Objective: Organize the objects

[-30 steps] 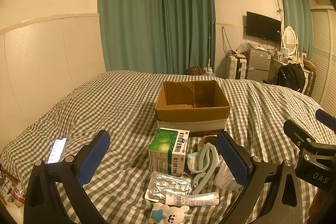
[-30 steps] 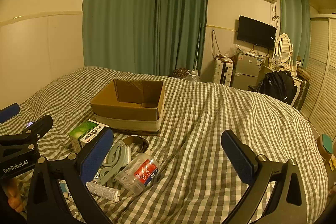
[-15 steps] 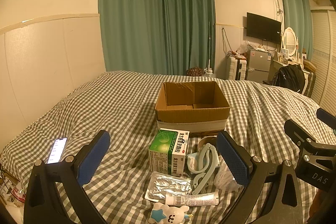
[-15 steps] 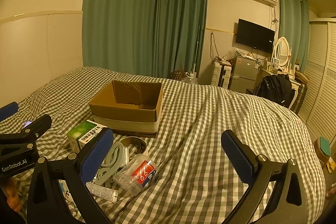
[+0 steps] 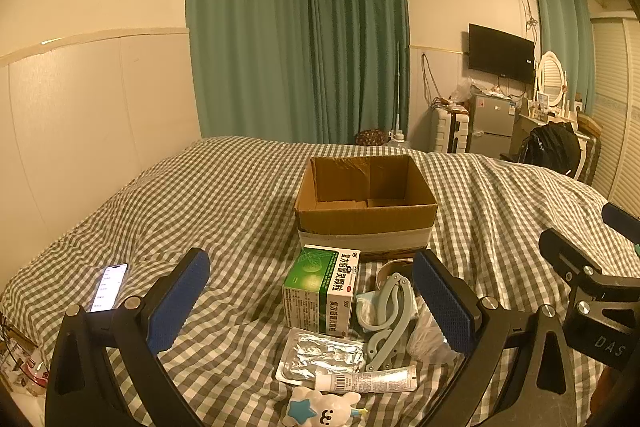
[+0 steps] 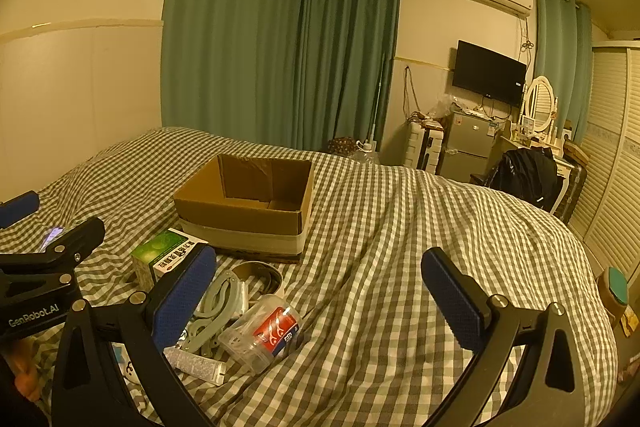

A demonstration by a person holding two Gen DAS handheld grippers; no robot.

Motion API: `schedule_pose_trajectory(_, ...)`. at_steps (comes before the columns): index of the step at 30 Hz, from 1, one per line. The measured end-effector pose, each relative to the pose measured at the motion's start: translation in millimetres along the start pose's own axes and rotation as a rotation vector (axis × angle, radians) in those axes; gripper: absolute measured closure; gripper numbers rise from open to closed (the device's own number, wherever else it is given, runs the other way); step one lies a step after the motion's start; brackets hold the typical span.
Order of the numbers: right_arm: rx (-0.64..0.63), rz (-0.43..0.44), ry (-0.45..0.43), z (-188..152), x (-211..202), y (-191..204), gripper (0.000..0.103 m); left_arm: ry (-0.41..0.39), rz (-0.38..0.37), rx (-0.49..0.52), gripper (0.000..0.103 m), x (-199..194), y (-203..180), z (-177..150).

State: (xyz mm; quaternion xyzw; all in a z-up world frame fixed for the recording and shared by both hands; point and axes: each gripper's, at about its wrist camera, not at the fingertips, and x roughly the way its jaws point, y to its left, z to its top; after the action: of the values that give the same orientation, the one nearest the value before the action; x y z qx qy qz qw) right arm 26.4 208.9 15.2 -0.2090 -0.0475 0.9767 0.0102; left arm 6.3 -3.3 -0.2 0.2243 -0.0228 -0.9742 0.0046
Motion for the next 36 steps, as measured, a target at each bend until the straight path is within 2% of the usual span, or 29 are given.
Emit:
schedule_pose_trajectory(10, -0.015, 0.016, 0.036, -3.8, 10.4, 3.2, 0.001, 0.038, 0.0, 0.005, 0.0, 12.2, 1.6, -2.9)
schedule_pose_trajectory(16, -0.015, 0.033, 0.095, -13.8, 31.5, 3.3, 0.001, 0.145, 0.024, 0.005, 0.0, 41.8, 8.1, -17.7)
schedule_pose_trajectory(20, -0.034, 0.06, 0.199, -28.7, 60.0, 6.0, 0.001, 0.263, 0.029, -0.01, 0.0, 73.8, 16.4, -38.1)
schedule_pose_trajectory(25, -0.048, 0.112, 0.347, -52.5, 95.5, 12.1, 0.001, 0.337, 0.027, -0.007, 0.0, 98.1, 19.1, -58.7)
schedule_pose_trajectory(32, -0.095, 0.164, 0.461, -65.9, 126.8, 30.2, 0.001, 0.364, 0.005, 0.021, 0.0, 125.3, 16.0, -63.0)
schedule_pose_trajectory(36, -0.069, 0.171, 0.527, -70.7, 148.8, 36.5, 0.001, 0.363, -0.016, 0.04, 0.0, 139.8, 11.9, -61.0)
